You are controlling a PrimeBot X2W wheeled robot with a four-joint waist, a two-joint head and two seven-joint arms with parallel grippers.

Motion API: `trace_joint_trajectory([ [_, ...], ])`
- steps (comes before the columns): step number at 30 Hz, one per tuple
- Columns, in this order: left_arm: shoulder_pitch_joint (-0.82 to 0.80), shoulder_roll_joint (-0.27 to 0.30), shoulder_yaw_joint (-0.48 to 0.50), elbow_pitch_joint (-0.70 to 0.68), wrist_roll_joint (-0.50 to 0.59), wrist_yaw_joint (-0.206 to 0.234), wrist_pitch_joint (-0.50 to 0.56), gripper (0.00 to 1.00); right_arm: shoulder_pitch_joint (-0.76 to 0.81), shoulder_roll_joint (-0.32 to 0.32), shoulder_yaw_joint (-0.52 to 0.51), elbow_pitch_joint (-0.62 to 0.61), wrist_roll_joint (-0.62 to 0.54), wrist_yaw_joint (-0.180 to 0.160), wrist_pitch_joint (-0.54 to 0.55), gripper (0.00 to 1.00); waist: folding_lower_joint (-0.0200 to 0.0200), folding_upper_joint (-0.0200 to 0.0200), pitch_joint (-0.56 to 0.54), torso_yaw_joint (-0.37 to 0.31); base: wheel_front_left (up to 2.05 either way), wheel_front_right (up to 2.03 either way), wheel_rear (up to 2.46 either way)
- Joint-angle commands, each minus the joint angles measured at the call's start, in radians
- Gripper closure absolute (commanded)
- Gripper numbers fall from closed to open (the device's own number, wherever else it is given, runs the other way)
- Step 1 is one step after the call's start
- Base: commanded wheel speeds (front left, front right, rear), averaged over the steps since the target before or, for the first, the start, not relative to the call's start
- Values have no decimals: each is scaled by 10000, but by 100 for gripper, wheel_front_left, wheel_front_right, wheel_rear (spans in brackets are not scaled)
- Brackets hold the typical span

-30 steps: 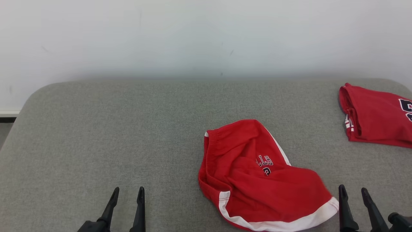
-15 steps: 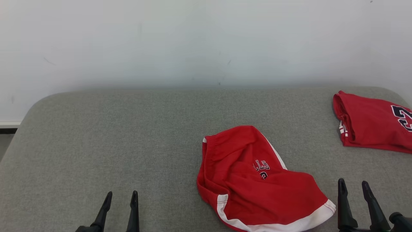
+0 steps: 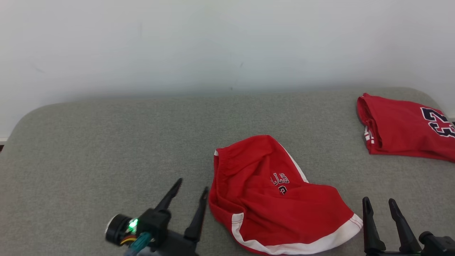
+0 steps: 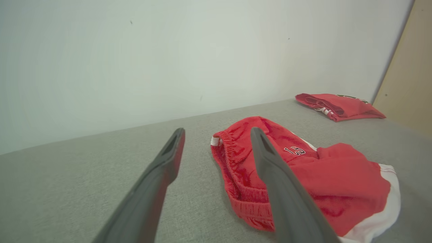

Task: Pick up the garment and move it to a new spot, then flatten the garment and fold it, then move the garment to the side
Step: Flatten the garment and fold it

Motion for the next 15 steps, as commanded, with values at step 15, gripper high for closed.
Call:
trace_joint_trajectory([
  [15, -2600, 1404, -4185, 1233, -2799, 15, 2329, 0, -345, -253, 296, 363, 113, -31, -104, 0, 0, 0, 643, -1100, 0, 0, 0],
])
